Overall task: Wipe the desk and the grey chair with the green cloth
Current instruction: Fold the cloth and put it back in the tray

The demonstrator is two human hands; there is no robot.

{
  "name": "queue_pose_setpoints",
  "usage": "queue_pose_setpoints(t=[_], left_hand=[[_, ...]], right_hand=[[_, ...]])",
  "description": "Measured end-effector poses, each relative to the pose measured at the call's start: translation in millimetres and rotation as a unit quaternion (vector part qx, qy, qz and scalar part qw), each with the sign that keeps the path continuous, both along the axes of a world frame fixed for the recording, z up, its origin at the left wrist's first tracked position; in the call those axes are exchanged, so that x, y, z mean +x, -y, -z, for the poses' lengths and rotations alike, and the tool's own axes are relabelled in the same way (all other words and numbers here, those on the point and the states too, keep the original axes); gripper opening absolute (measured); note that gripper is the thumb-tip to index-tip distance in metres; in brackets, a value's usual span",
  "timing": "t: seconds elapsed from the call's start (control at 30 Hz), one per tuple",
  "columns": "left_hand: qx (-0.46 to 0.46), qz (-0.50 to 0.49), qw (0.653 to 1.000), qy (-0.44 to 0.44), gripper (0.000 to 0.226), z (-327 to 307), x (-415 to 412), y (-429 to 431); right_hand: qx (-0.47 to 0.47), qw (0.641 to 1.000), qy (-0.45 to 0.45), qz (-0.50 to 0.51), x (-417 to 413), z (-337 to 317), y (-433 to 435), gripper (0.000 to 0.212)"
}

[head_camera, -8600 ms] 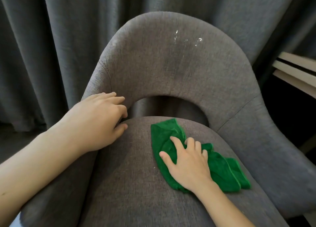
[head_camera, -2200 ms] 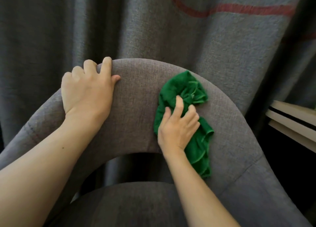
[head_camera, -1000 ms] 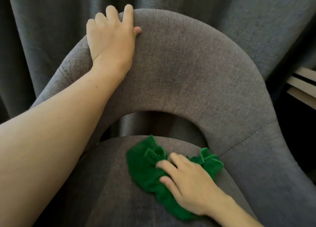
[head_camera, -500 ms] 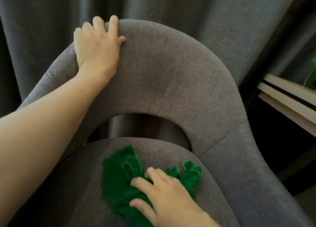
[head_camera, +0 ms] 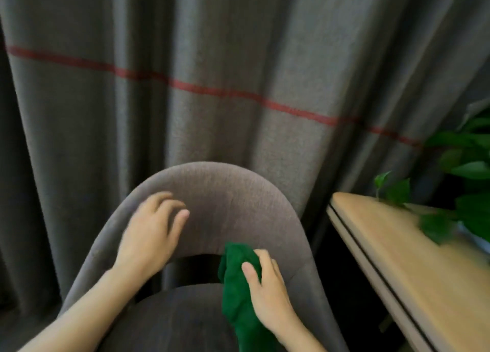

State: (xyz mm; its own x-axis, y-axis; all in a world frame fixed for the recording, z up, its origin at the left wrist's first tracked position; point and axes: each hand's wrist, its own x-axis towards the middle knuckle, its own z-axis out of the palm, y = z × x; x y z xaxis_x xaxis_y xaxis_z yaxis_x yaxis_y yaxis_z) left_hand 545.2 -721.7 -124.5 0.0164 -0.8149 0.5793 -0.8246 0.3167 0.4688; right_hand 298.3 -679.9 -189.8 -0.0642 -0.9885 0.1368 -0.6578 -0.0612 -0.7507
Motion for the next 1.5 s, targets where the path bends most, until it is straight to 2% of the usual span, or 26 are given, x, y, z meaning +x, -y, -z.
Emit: queue_pose_setpoints(t=[0.07,0.2,0.27,0.33,0.4,0.47,0.53,0.67,0.73,0.8,0.87,0.93,1.0,1.1,1.17,1.23,1.27,1.33,1.43,1.5], left_hand=[[0.064,0.102,0.989,-0.089,0.053,-56.3,-31.4,-30.8],[0.127,0.251,0.938,-0.202,0.057,-176.4,-81.7,-81.0],[0.125,0.280,0.928,-0.212,0.049,-234.1,-97.3,-104.6],[0.130,0.318,0.915,-0.213,0.035,-290.5,-110.6,-125.9],[0.146,0.368,0.890,-0.226,0.016,-344.8,-122.9,-144.6],[0.166,0.426,0.863,-0.214,0.010,-398.1,-134.0,-162.8],[0.160,0.483,0.846,-0.157,0.012,-452.4,-147.3,-179.5],[0.100,0.554,0.825,-0.059,0.020,-549.9,-184.5,-205.1],[0.053,0.583,0.811,0.009,0.023,-588.0,-208.9,-218.1],[0.010,0.611,0.790,0.051,0.023,-613.7,-233.4,-230.8],[-0.047,0.624,0.778,0.056,0.022,-627.9,-256.2,-241.7],[-0.072,0.624,0.778,0.020,0.021,-631.7,-275.3,-252.1],[-0.052,0.636,0.769,-0.030,0.020,-630.5,-292.2,-262.0],[-0.028,0.643,0.758,-0.108,0.017,-622.6,-317.1,-274.1],[-0.010,0.636,0.753,-0.167,0.016,-616.4,-334.0,-281.7],[0.035,0.643,0.733,-0.219,0.018,-608.2,-351.9,-290.9],[0.068,0.654,0.714,-0.239,0.020,-603.1,-361.4,-297.0],[0.151,0.688,0.653,-0.280,0.025,-592.0,-382.2,-310.7],[0.284,0.732,0.527,-0.324,0.036,-566.7,-412.4,-335.3],[0.370,0.761,0.434,-0.310,0.051,-546.4,-428.4,-356.8]], right_hand=[[-0.048,0.996,0.079,0.015,4.3,-69.7,-16.1,0.012],[-0.128,0.973,0.188,0.045,5.0,-219.0,-62.4,0.030],[-0.154,0.962,0.214,0.067,-2.1,-288.5,-89.5,0.028],[-0.168,0.957,0.220,0.086,-13.7,-350.7,-119.9,0.018],[-0.168,0.959,0.211,0.089,-28.7,-408.2,-155.5,0.016],[-0.147,0.959,0.225,0.087,-49.1,-458.6,-192.9,0.027],[-0.108,0.964,0.225,0.092,-75.1,-505.3,-229.2,0.045],[-0.097,0.987,0.030,0.127,-136.0,-578.8,-283.3,0.071],[-0.124,0.989,0.018,0.081,-162.1,-610.5,-299.2,0.078],[-0.113,0.992,0.049,0.012,-183.8,-633.8,-314.2,0.075],[-0.083,0.991,0.101,-0.041,-201.9,-648.2,-330.8,0.058],[-0.063,0.983,0.161,-0.060,-214.5,-655.5,-351.8,0.045],[-0.049,0.982,0.174,-0.053,-224.6,-656.7,-374.1,0.044],[-0.045,0.985,0.166,0.008,-238.1,-658.6,-407.2,0.047],[-0.082,0.985,0.121,0.087,-243.4,-662.0,-432.5,0.042],[-0.131,0.974,0.075,0.171,-245.0,-663.4,-460.1,0.033],[-0.159,0.963,0.066,0.208,-244.0,-662.5,-473.7,0.029],[-0.213,0.939,0.055,0.265,-241.6,-660.6,-499.2,0.023],[-0.256,0.913,0.065,0.311,-237.0,-659.2,-532.5,0.018],[-0.271,0.897,0.094,0.336,-234.4,-658.1,-557.4,0.018]])
